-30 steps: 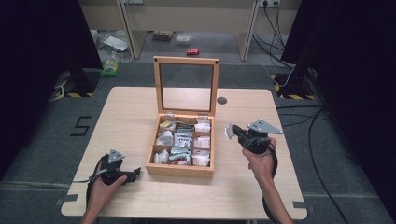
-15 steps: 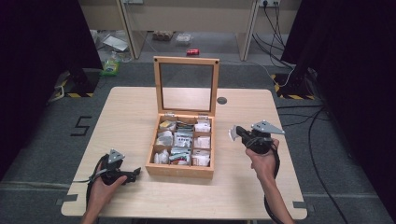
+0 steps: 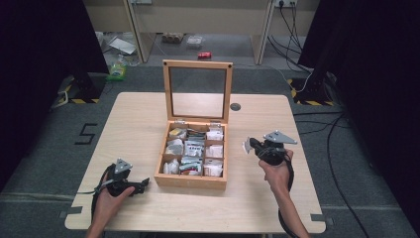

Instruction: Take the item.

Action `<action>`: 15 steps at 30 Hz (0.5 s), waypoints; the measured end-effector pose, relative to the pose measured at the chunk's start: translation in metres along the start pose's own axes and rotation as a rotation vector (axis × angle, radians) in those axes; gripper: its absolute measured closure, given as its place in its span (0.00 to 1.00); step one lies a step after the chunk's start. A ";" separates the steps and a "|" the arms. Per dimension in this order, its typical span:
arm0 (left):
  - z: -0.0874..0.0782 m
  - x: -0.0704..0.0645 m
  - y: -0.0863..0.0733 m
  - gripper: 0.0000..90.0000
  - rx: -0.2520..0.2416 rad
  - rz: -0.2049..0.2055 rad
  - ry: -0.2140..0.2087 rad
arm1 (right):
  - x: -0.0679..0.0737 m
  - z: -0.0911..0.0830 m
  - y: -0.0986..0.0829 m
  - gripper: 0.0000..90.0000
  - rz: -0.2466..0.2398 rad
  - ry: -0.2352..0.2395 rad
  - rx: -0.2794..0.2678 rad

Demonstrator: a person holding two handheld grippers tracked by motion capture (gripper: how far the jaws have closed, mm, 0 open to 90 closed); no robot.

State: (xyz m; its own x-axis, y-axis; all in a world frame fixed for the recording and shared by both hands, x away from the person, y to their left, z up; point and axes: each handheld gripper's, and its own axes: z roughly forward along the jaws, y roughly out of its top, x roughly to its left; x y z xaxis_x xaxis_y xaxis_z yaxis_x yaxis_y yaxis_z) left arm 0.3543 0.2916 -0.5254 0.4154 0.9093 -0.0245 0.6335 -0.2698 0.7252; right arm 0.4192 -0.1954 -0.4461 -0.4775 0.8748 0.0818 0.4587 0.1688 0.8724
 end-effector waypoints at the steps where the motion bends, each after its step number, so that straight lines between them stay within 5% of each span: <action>1: 0.000 0.000 0.000 0.00 0.000 0.000 0.000 | 0.000 0.001 -0.001 1.00 -0.004 -0.001 0.000; 15: 0.000 0.000 0.000 0.00 0.000 0.000 0.000 | 0.006 0.012 -0.009 0.99 -0.011 0.007 0.038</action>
State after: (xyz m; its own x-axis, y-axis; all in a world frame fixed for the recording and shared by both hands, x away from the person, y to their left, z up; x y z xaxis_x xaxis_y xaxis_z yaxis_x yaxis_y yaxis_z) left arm 0.3544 0.2916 -0.5254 0.4152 0.9094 -0.0243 0.6336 -0.2699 0.7251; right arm 0.4207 -0.1860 -0.4589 -0.4881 0.8695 0.0760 0.4814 0.1956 0.8544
